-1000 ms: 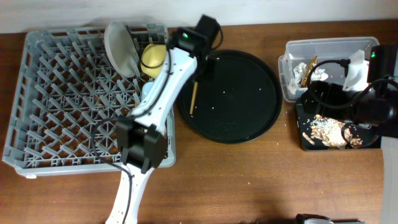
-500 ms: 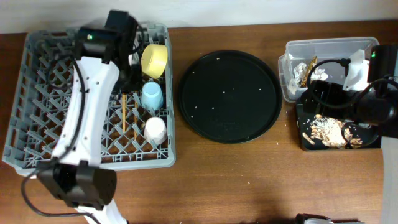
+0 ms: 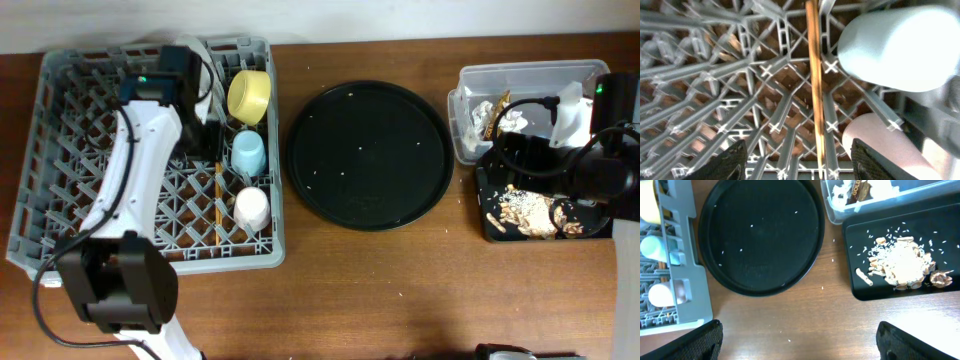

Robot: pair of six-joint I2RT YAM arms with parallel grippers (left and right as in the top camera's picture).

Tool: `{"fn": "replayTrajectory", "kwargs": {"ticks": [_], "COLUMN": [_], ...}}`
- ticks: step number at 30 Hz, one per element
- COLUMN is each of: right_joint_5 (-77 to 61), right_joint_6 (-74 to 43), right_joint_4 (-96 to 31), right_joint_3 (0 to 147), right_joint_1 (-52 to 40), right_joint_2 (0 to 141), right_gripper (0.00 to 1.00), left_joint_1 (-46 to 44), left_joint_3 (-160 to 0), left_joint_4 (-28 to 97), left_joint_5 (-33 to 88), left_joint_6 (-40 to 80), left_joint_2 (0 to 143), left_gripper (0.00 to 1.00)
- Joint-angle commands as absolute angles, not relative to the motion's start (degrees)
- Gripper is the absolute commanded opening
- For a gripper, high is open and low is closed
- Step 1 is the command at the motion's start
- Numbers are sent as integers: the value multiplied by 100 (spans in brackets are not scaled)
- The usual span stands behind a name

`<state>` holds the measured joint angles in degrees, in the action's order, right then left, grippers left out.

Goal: Sort waste into correct bins and load items into the dishwasher rack

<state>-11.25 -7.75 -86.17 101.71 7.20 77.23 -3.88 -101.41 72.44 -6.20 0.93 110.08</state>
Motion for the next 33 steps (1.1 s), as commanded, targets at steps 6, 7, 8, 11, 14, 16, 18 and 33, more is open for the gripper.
{"fn": "replayTrajectory", "kwargs": {"ticks": [6,7,8,11,14,16,18,33], "right_joint_5": [-1197,-1197,-1194,-1175,-1068,-1096,-1264,-917], "right_joint_6": [-471,-469,-469,-467,-467,-473,-491,-423], "right_joint_4": [-8768,-8768,-8768,-8886,-8980,-8978,-9124,-5118], "right_joint_3": [10481,10481,10481,10481,10501,10569,10567,6528], "right_joint_1": [753,753,753,753,753,753,753,259], "right_joint_2": [6869,6794,6729,6613,6313,6064,5894,3857], "right_gripper": [98,99,99,98,98,98,99,98], "left_joint_1": [-395,-395,-395,-395,-395,-395,-395,-395], "left_joint_3": [-11402,-11402,-11402,-11402,-11399,-11399,-11399,-11399], "left_joint_4": [7592,7577,7555,7588,7594,7596,7594,7596], "left_joint_5": [-211,-215,-235,-320,-231,-231,-231,-231], "left_joint_6": [40,38,38,36,38,36,36,36], "left_joint_2": [9649,9533,9432,9327,9330,9330,9330,9330], "left_gripper": [77,78,78,99,99,99,99,99]}}
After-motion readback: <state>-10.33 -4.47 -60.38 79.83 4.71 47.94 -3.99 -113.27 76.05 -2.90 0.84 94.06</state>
